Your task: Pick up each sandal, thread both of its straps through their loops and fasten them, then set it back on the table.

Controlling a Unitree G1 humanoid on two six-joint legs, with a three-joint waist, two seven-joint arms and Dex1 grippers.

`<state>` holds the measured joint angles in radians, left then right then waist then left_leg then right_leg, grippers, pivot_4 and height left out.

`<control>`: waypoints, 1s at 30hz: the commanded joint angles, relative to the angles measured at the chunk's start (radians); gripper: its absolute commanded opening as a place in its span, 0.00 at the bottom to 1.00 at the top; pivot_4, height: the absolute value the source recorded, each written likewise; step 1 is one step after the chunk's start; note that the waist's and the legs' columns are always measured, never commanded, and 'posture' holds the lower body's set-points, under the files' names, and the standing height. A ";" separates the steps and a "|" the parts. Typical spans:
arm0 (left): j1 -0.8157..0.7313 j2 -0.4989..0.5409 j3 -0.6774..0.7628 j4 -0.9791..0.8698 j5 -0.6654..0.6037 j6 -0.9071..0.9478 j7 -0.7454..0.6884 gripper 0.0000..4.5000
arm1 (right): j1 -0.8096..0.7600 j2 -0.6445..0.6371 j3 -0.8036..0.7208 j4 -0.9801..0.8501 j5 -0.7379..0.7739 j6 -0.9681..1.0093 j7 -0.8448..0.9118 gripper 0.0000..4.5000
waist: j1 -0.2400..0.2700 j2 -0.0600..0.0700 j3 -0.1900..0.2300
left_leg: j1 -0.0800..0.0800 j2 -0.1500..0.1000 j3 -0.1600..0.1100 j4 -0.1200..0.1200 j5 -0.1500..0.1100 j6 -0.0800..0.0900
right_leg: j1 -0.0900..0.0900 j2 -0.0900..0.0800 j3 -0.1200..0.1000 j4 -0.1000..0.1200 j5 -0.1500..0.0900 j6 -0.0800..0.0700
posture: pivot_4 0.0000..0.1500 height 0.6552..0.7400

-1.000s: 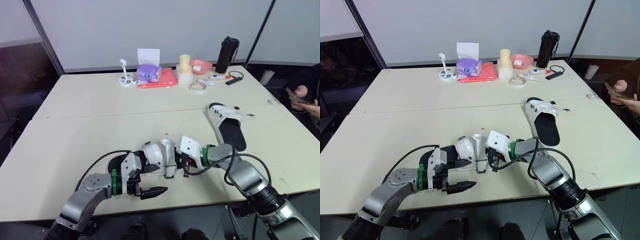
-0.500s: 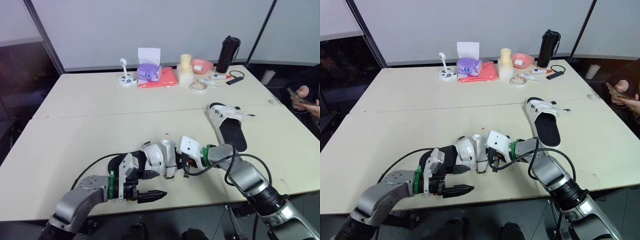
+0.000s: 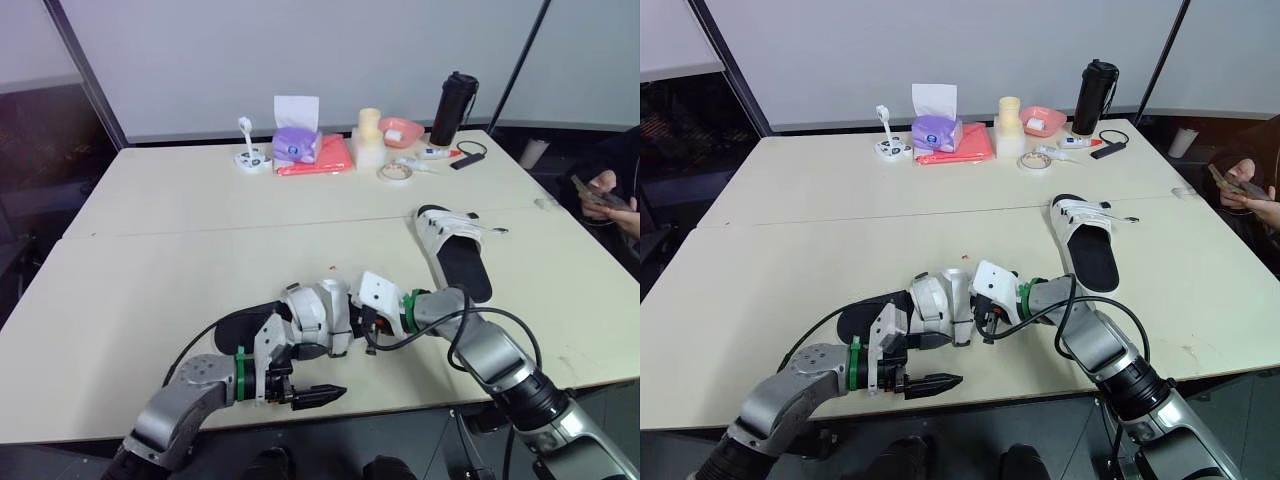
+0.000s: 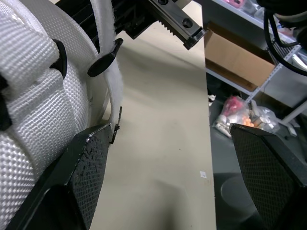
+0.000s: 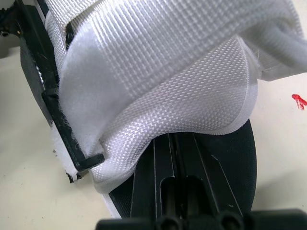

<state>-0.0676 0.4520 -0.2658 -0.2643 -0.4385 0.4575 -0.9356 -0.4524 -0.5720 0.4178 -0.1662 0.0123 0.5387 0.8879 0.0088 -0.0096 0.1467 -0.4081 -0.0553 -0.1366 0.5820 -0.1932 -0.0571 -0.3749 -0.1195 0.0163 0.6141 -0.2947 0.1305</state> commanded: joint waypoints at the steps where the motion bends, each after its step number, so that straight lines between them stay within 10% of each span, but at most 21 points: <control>1: -0.024 -0.022 0.010 0.003 0.044 -0.048 0.051 0.91 | 0.050 -0.022 0.047 0.056 -0.043 0.059 0.000 0.00 | 0.001 0.000 0.000 | 0.000 0.000 0.000 0.000 0.000 0.000 | 0.000 0.000 0.000 0.000 0.000 0.000 | 1.00 1.00; 19: -0.078 -0.093 -0.039 0.037 0.039 0.020 0.040 0.91 | 0.063 -0.033 0.047 0.024 -0.046 0.082 0.006 0.00 | 0.004 0.000 0.001 | 0.000 -0.001 0.001 0.001 0.000 0.000 | 0.001 0.000 -0.001 0.000 0.000 0.000 | 1.00 1.00; 22: -0.085 -0.095 -0.039 0.048 0.044 0.019 0.045 0.74 | 0.065 -0.033 0.045 0.024 -0.047 0.083 0.004 0.00 | 0.004 0.000 0.001 | 0.000 -0.001 0.001 0.001 0.000 0.000 | 0.001 0.000 -0.001 0.000 0.000 0.000 | 1.00 1.00; 28: -0.085 -0.103 -0.036 0.058 0.041 0.022 0.063 0.03 | 0.069 -0.032 0.045 0.018 -0.048 0.086 0.000 0.00 | 0.003 0.000 0.001 | 0.000 -0.001 0.001 0.000 0.001 0.002 | 0.001 0.000 -0.001 0.000 0.000 0.001 | 1.00 1.00; 30: -0.085 -0.104 -0.034 0.060 0.039 0.025 0.063 0.01 | 0.070 -0.033 0.044 0.017 -0.048 0.086 0.000 0.00 | 0.004 0.000 0.001 | 0.000 -0.001 0.001 0.000 0.001 0.001 | 0.001 0.000 -0.001 0.000 0.000 0.001 | 1.00 1.00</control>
<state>-0.1454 0.3497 -0.3143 -0.1995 -0.3969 0.4872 -0.8784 -0.4325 -0.5805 0.4095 -0.2030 0.0001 0.5628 0.8787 0.0126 -0.0096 0.1474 -0.4085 -0.0564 -0.1356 0.5820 -0.1924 -0.0559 -0.3743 -0.1195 0.0150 0.6140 -0.2951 0.1312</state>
